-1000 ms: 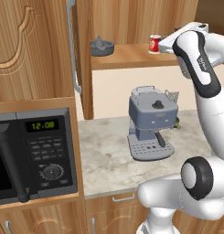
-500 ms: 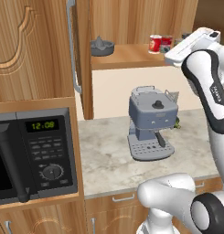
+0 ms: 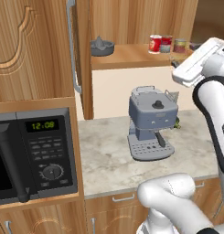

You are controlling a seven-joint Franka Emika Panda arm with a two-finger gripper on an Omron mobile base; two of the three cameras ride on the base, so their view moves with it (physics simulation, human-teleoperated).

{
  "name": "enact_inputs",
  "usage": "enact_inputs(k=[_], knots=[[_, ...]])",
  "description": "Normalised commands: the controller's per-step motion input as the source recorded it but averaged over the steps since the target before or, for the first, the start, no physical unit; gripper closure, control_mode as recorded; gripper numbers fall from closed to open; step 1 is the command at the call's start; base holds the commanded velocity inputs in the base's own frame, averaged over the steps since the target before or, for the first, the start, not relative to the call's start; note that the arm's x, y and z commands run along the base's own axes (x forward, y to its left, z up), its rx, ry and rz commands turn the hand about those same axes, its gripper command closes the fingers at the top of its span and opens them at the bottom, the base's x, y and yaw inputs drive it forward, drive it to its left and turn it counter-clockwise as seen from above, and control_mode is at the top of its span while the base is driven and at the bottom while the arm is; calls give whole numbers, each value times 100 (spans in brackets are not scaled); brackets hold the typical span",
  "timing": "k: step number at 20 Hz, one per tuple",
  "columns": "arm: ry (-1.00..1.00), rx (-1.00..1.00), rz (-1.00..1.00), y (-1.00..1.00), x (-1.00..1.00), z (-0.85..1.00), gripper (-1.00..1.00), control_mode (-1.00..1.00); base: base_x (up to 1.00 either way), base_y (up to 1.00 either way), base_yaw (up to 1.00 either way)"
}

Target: Pick the cans from the counter and place them in their designated side in the cabinet.

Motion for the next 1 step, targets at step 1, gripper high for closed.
enact_inputs(k=[1], knots=[[-3,-5,2,9,-78,-15,-100,-100,0,0,0]])
